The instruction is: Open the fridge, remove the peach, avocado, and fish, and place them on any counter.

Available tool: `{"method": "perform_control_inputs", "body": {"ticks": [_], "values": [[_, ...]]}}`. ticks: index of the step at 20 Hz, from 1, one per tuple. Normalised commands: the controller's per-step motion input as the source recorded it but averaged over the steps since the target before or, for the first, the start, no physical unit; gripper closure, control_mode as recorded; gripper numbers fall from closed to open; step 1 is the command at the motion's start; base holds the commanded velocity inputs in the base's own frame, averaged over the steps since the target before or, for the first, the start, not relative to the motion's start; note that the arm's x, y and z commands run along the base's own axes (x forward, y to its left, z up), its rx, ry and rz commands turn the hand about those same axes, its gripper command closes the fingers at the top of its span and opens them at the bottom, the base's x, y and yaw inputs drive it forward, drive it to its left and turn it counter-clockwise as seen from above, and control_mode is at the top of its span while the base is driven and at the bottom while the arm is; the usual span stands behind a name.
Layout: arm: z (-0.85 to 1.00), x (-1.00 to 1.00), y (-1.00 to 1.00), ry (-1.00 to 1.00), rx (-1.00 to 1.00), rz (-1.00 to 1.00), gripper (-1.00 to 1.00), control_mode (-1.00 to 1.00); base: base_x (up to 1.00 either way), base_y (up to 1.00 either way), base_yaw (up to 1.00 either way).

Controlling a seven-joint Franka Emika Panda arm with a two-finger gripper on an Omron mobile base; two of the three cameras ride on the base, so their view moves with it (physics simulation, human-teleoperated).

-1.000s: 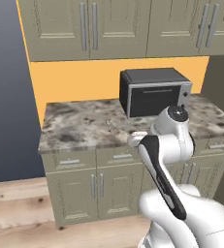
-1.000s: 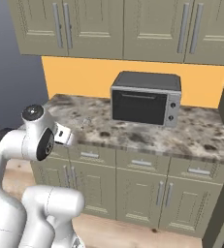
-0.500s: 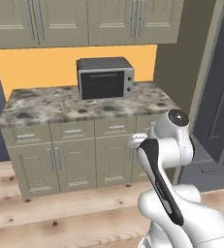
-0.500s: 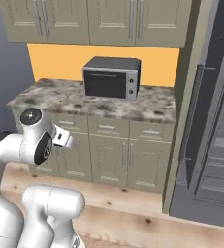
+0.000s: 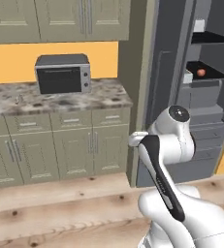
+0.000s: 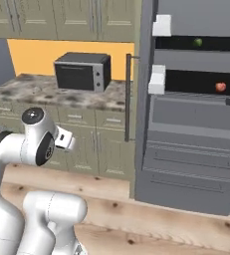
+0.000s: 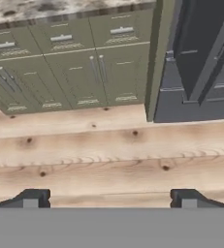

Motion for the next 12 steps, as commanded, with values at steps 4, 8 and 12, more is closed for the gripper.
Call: {"method": "perform_control_inputs", "body": {"ticks": [4,8,12], "values": [[0.0,0.0,0.0,0.0,0.0,0.0,-1.0,1.0,0.21,-1.0,0.05],[0.0,0.0,0.0,0.0,0.0,0.0,-1.0,1.0,0.28,-1.0,0.02],[0.0,0.0,0.0,0.0,0.0,0.0,-1.0,1.0,0.8,-1.0,0.0]]}}
